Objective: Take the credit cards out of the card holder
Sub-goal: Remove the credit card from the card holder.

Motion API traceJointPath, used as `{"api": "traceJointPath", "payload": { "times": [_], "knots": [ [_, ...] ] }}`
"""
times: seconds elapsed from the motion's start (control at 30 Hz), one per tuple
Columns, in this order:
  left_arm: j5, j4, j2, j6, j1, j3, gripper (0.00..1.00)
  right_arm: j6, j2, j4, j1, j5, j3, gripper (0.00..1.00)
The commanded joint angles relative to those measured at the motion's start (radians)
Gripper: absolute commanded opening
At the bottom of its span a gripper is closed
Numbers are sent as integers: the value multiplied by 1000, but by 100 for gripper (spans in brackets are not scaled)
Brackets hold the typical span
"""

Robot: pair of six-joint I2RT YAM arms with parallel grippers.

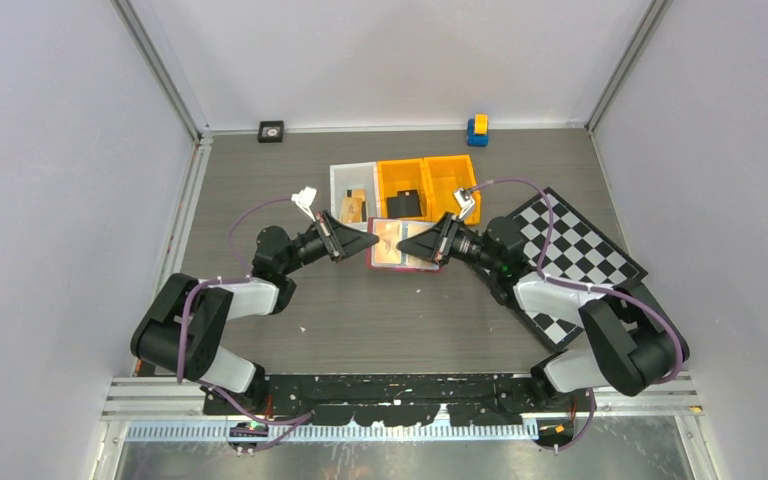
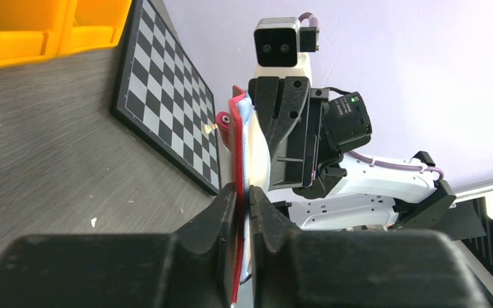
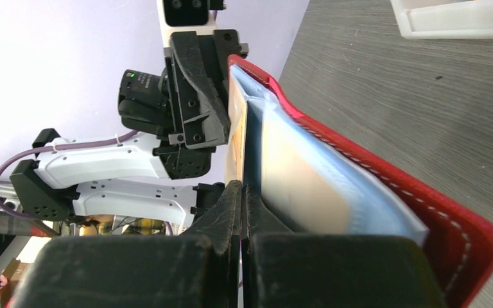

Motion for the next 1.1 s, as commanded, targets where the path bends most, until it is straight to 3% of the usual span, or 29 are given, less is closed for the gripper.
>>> {"api": "traceJointPath", "payload": {
  "times": [0.0, 0.13, 0.23, 0.37, 0.53, 0.73, 0.9, 1.07],
  "knots": [
    [44, 16, 6, 25, -18, 23, 20, -25, -78, 33, 13, 1, 10, 0],
    [42, -3, 3, 39, -18, 24, 28, -54, -86, -34, 13, 17, 20, 1],
    [41, 0, -1, 39, -15, 23, 18, -79, -84, -100, 13, 36, 33, 1],
    [41, 19, -17, 32, -1, 12, 13, -116, -91, -209, 4, 83, 48, 0],
    [42, 30, -36, 25, 12, 5, 2, -97, -92, -208, -26, 93, 33, 0],
    [49, 71, -35, -4, 27, -3, 11, -72, -84, -172, -42, 82, 21, 1],
    [49, 76, -30, -10, 35, -5, 0, -69, -83, -160, -47, 78, 17, 1],
    [45, 36, -58, -1, 75, -21, 0, -113, -124, -277, -85, 146, 11, 0]
  ]
}}
